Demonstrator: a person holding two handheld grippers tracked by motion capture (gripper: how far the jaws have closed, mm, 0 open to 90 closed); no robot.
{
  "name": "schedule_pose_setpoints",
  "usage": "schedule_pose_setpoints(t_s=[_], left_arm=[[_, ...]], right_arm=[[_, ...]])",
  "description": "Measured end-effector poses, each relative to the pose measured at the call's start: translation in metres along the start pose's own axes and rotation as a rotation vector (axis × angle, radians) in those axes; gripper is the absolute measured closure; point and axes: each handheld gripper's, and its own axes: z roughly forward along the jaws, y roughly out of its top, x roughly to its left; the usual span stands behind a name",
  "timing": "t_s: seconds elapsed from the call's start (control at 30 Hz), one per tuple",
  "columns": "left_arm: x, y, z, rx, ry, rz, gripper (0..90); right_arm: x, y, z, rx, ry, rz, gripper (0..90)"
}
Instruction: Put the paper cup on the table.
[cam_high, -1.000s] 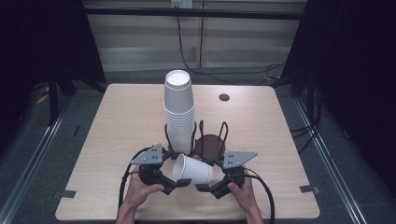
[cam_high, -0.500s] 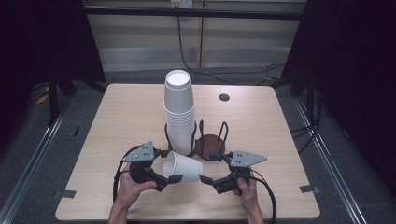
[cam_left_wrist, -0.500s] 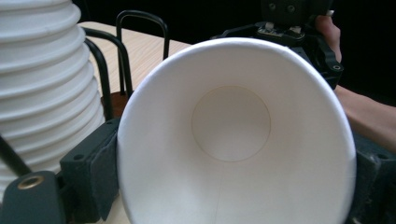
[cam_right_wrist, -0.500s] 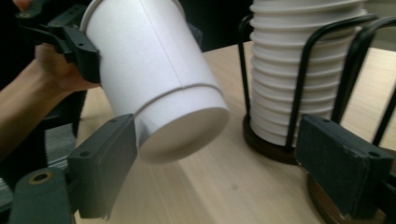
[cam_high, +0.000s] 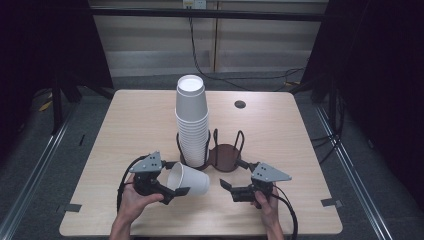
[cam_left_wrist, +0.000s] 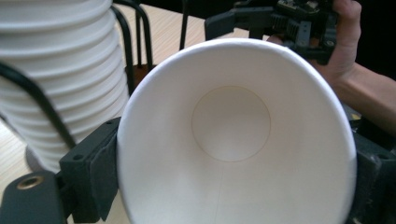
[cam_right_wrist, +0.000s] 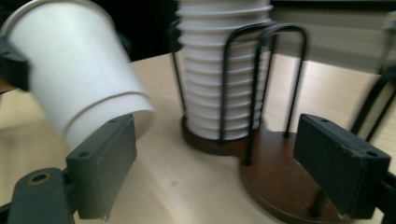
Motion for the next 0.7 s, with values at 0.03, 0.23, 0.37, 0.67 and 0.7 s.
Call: schedule_pose_setpoints(t_s=[0.03, 0.23, 0.37, 0.67, 0.7], left_arm=[[0.001, -0.001, -0.001, 0.000, 0.001, -0.006, 10.6], [0.008, -0.001, -0.007, 0.028, 0.022, -0.012, 10.5], [0.013, -0.001, -0.012, 0.058, 0.042, -0.014, 10.5], [0.022, -0.008, -0.028, 0.106, 0.088, -0.029, 10.4], [0.023, -0.010, -0.030, 0.106, 0.095, -0.038, 10.4]], right_arm=[[0.000, -0.002, -0.001, -0.012, -0.032, 0.010, 12.8], [-0.001, -0.013, -0.004, -0.081, -0.115, 0.041, 13.4], [-0.002, -0.019, -0.006, -0.110, -0.154, 0.045, 14.2], [-0.004, -0.027, -0.007, -0.140, -0.246, 0.004, 15.5], [-0.005, -0.027, -0.007, -0.143, -0.250, 0.004, 15.5]])
